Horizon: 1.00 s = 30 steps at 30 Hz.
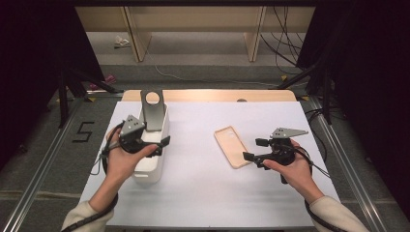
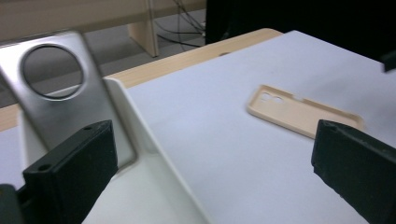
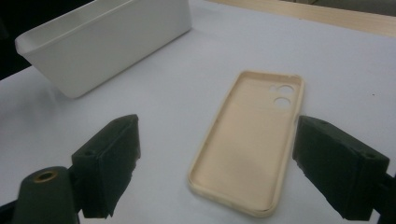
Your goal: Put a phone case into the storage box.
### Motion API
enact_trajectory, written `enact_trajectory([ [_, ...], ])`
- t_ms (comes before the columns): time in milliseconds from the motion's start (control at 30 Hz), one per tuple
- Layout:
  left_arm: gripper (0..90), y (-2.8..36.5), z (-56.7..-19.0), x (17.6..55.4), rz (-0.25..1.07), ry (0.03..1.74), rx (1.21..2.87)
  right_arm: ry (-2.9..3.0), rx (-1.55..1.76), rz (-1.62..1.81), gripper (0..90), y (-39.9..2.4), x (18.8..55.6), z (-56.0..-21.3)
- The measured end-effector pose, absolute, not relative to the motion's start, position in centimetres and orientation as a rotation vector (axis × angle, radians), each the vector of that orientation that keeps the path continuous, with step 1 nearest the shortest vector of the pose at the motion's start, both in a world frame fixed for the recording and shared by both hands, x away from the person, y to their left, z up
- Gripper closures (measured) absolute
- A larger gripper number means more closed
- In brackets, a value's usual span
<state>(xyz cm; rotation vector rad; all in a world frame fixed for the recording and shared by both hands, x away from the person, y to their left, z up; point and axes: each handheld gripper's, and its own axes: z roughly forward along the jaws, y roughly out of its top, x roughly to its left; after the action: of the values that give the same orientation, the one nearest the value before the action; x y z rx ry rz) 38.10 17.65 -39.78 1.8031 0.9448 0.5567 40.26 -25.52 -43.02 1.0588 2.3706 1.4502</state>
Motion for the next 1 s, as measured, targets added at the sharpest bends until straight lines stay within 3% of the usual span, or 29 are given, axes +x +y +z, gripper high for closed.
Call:
enact_trajectory([
  [200, 0.0, 16.8, -40.2, 35.8, 0.583, 0.852, 1.825, 2.364, 1.065, 1.451, 16.0, -25.9, 40.3, -43.1],
  [733, 0.0, 16.1, -41.2, 35.5, 0.583, 0.782, 1.847, 2.328, 1.086, 1.452, 16.9, -26.4, 41.0, -42.9],
  [800, 0.0, 16.0, -41.4, 35.4, 0.59, 0.781, 1.855, 2.319, 1.13, 1.383, 29.5, -26.5, 41.5, -43.1],
  [900, 0.1, 16.0, -41.5, 35.4, 0.6, 0.793, 1.856, 2.301, 1.222, 1.285, 66.8, -26.9, 42.2, -43.4],
  [1000, 0.8, 16.0, -41.6, 35.3, 0.607, 0.797, 1.856, 2.323, 1.272, 1.148, 88.2, -27.0, 42.7, -43.8],
])
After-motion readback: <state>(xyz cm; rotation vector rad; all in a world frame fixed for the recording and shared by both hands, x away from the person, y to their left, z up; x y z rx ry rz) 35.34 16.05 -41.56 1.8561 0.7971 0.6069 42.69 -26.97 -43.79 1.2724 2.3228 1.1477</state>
